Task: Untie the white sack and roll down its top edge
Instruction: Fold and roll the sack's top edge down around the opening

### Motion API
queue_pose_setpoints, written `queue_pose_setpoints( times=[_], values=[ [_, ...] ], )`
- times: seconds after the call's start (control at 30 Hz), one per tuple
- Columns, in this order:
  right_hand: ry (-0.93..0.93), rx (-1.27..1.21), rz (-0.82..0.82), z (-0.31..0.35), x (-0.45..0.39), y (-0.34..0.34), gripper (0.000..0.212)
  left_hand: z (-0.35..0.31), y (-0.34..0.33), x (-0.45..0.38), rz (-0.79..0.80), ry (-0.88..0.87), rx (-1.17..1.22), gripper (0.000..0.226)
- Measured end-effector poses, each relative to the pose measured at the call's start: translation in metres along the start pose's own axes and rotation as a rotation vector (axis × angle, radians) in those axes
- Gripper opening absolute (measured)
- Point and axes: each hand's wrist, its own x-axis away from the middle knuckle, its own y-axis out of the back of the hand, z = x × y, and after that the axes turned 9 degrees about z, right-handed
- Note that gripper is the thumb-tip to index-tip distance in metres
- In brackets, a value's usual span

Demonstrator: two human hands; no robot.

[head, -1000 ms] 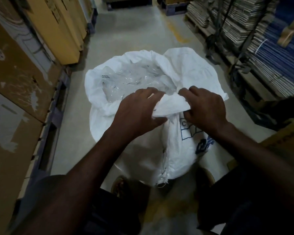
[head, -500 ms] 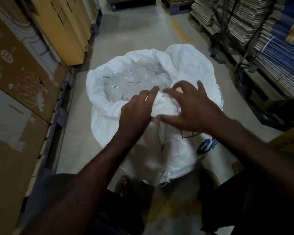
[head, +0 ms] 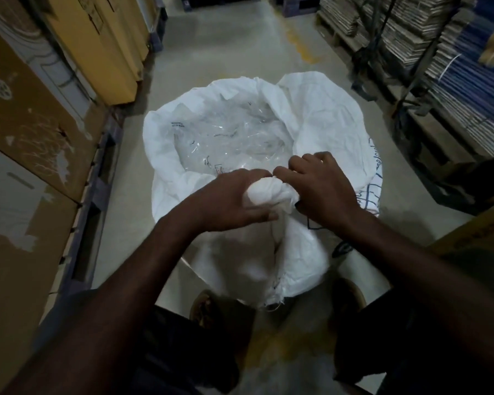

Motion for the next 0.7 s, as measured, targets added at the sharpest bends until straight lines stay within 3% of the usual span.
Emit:
queue_pose_setpoints(
  times=[0.13, 0.2, 0.27, 0.33, 0.43, 0.53, 0.63, 0.7],
  values=[
    [0.068, -0.014, -0.005, 0.007, -0.001, 0.0, 0.056, 0.001, 0.001, -0.003, -0.113, 0.228, -0.147, 0.042],
    [0.107, -0.124, 0.145, 0.006, 0.001, 0.003, 0.064, -0.003, -0.011, -0.004, -0.158, 0.205, -0.254, 0.037],
    [0.071, -0.29, 0.378, 0.005, 0.004, 0.006, 0.086, -0.005, -0.024, -0.005, -0.202, 0.163, -0.338, 0.032],
    [0.042, -0.305, 0.466, 0.006, 0.004, 0.006, 0.092, -0.009, -0.032, -0.004, -0.25, 0.123, -0.379, 0.028],
    [0.007, -0.182, 0.243, 0.007, -0.001, 0.007, 0.061, -0.012, -0.034, -0.004, -0.383, 0.025, -0.427, 0.024],
    [0.024, -0.125, 0.063, 0.009, -0.005, 0.009, 0.051, -0.013, -0.026, -0.002, -0.492, 0.017, -0.466, 0.026],
    [0.055, -0.073, -0.006, 0.015, -0.006, 0.005, 0.048, -0.014, -0.016, 0.001, -0.259, 0.125, -0.176, 0.068],
    [0.072, -0.037, -0.042, 0.02, -0.007, 0.001, 0.044, -0.011, -0.007, -0.001, -0.046, 0.134, 0.002, 0.08]
  ],
)
